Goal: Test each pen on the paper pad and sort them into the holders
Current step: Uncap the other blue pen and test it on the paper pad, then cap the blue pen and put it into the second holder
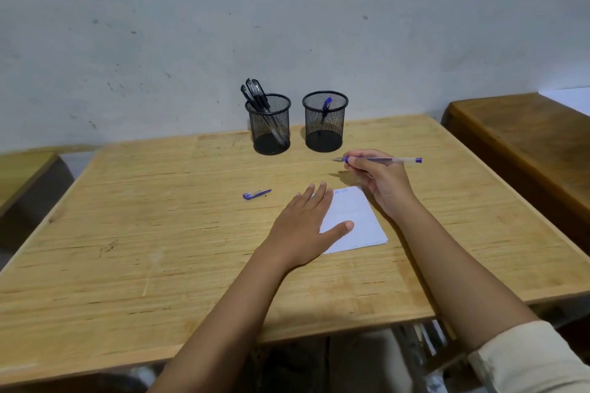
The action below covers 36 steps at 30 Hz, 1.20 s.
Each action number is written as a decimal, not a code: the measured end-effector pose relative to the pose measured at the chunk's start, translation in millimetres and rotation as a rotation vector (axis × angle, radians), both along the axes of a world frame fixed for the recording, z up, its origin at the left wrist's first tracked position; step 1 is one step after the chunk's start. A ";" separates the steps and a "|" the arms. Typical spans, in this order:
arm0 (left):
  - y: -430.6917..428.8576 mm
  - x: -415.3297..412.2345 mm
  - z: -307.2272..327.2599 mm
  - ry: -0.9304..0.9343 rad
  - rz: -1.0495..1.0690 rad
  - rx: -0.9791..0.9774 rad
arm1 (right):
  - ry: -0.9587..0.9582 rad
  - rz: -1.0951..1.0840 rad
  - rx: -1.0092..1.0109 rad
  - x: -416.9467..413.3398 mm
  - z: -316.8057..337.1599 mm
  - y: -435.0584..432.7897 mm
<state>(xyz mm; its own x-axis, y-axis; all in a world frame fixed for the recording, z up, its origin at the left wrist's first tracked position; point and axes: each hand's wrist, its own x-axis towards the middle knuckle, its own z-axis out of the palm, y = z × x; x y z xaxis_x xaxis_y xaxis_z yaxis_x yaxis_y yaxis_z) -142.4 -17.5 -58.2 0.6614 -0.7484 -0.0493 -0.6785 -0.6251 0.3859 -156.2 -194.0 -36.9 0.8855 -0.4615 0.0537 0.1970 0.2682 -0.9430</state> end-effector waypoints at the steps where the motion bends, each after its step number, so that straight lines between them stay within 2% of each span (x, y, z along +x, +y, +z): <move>1: 1.0 0.5 1.2 0.017 -0.008 -0.024 | 0.002 0.003 -0.011 -0.5 3.1 -0.4; 4: 7.9 2.3 7.1 0.125 -0.001 -0.178 | -0.007 0.014 -0.022 -1.4 14.2 -1.4; 6: 17.4 7.7 14.4 0.135 0.043 -0.284 | -0.014 0.028 -0.036 -1.6 22.2 -1.7; 10: 44.0 32.8 19.8 -0.049 0.238 -0.335 | -0.029 0.073 -0.058 -2.2 30.3 -1.2; 12: 55.7 45.7 16.5 -0.139 0.349 -0.286 | -0.027 0.083 -0.071 -3.2 31.2 1.7; 14: 62.6 53.2 9.9 -0.176 0.406 -0.239 | -0.022 0.093 -0.095 -4.7 30.3 6.6; 17: 64.0 55.7 4.7 -0.159 0.465 -0.313 | -0.014 0.111 -0.121 -6.9 27.7 15.2; 21: 62.3 51.8 10.0 -0.045 0.482 -0.508 | 0.017 0.141 -0.123 -8.2 25.9 26.5; 29: 51.3 24.7 36.1 0.354 0.395 -0.910 | 0.032 0.224 -0.125 -7.8 29.4 47.2; 36: 45.8 22.2 46.0 0.434 0.309 -0.966 | -0.005 0.283 -0.096 -13.0 33.9 53.4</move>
